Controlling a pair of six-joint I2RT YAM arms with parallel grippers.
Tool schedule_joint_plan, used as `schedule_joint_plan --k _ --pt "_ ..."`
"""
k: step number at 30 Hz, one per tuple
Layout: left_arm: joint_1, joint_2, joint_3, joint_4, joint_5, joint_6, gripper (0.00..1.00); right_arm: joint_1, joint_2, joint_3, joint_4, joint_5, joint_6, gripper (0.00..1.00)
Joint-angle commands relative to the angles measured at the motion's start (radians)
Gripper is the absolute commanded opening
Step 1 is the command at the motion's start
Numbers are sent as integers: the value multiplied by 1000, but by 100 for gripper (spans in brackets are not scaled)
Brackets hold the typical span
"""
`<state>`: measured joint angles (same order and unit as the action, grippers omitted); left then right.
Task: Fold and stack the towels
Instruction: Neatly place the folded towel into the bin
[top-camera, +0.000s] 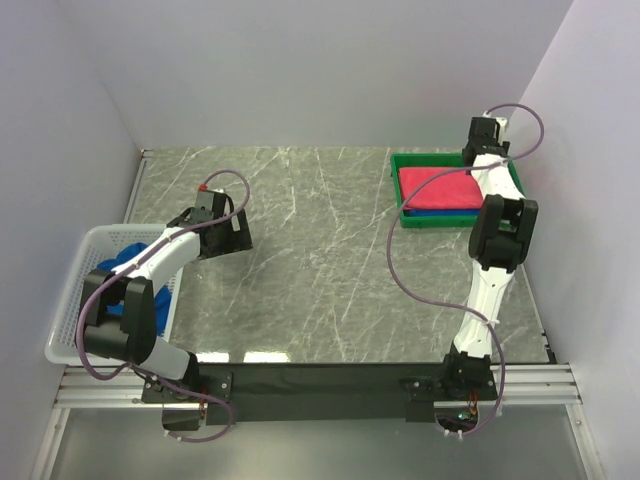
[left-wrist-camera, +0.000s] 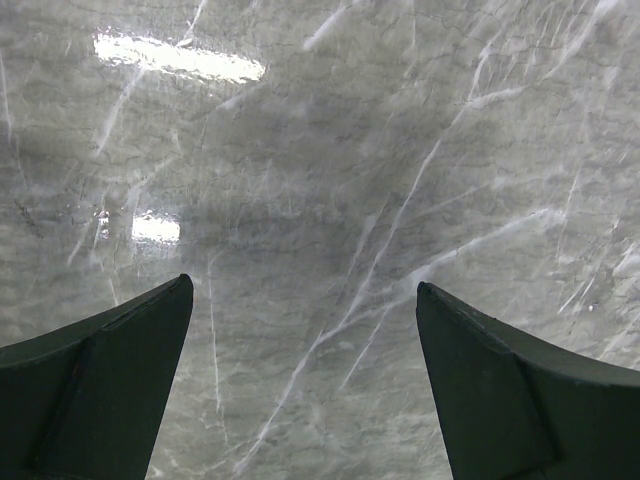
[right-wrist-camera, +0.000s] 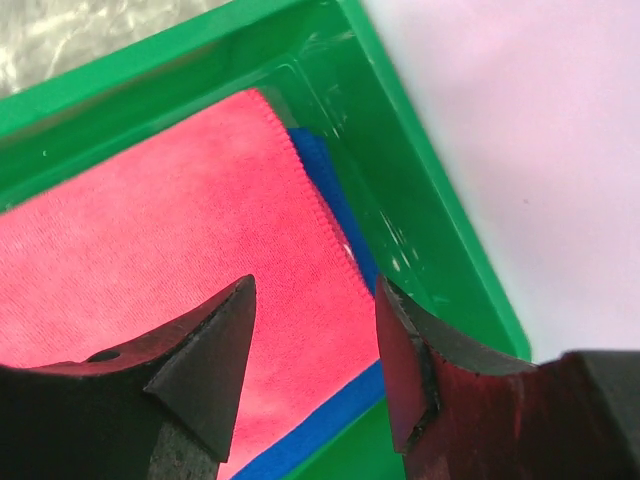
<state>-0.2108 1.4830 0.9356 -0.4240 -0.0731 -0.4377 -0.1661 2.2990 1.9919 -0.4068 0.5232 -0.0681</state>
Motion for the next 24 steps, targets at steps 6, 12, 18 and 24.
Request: schedule_joint_plan --k 6,12,18,24 --pt "5 -104 17 30 21 -10 99 17 -408 -216 68 -326 253 78" --pt "21 -202 40 -2 -97 -91 100 39 -644 -401 43 -684 405 92" --pt "80 -248 115 -221 -394 -196 99 233 -883 -657 57 -697 412 93" --pt "371 -300 16 -202 -354 -176 99 446 -1039 -887 158 -732 461 93"
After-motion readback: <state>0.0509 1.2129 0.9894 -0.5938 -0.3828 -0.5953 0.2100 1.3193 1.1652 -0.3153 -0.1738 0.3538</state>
